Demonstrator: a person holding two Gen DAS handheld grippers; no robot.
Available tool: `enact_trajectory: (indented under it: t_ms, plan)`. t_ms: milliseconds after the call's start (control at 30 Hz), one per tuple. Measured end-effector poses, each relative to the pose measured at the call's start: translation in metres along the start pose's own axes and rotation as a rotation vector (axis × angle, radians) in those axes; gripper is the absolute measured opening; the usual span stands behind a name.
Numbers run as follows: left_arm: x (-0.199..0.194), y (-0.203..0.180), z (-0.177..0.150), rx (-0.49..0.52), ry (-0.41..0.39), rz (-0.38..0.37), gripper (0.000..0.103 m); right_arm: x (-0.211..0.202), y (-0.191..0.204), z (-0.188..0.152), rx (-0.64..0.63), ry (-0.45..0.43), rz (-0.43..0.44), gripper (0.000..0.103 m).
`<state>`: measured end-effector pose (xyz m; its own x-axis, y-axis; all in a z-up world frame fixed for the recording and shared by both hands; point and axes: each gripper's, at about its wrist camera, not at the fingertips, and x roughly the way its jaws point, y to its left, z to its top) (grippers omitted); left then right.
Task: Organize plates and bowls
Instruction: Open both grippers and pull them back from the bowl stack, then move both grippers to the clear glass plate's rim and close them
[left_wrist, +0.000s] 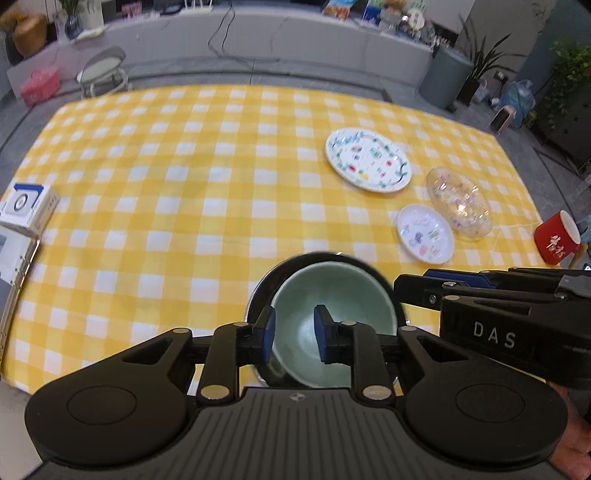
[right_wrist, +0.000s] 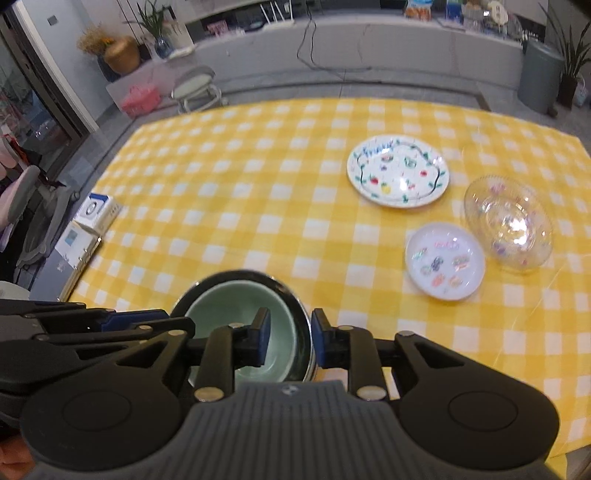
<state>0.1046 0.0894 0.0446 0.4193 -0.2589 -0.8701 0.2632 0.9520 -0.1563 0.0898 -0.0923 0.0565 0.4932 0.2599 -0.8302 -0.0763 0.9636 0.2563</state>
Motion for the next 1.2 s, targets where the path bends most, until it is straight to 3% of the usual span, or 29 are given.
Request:
enact_trajectory:
  t_ms: [133, 267, 533, 700, 933, 1100, 1200]
  plan:
    - [-0.013, -0.012, -0.006, 0.001, -0.084, -0.023, 0.036, -0.014, -0.011, -0.004, 0.010, -0.055, -0.001, 0.025]
    - [-0.024, -0.025, -0.015, -0.011, -0.174, -0.047, 0.043, -0.031, -0.029, -0.012, 0.027, -0.129, 0.006, 0.034]
    - [-0.022, -0.060, -0.027, -0.051, -0.275, -0.183, 0.054, -0.053, -0.093, -0.035, 0.168, -0.253, 0.072, 0.037]
    - [-0.002, -0.081, -0.023, -0.065, -0.275, -0.201, 0.054, -0.055, -0.138, -0.050, 0.269, -0.326, 0.023, 0.042]
    - [0.031, -0.105, -0.011, -0.093, -0.268, -0.230, 0.054, -0.035, -0.189, -0.061, 0.370, -0.324, -0.038, 0.042]
    - [0.062, -0.125, 0.002, -0.116, -0.270, -0.251, 0.054, -0.017, -0.213, -0.057, 0.371, -0.338, -0.106, 0.042]
    - [0.083, -0.137, 0.013, -0.117, -0.267, -0.237, 0.054, -0.006, -0.230, -0.051, 0.366, -0.346, -0.101, 0.042]
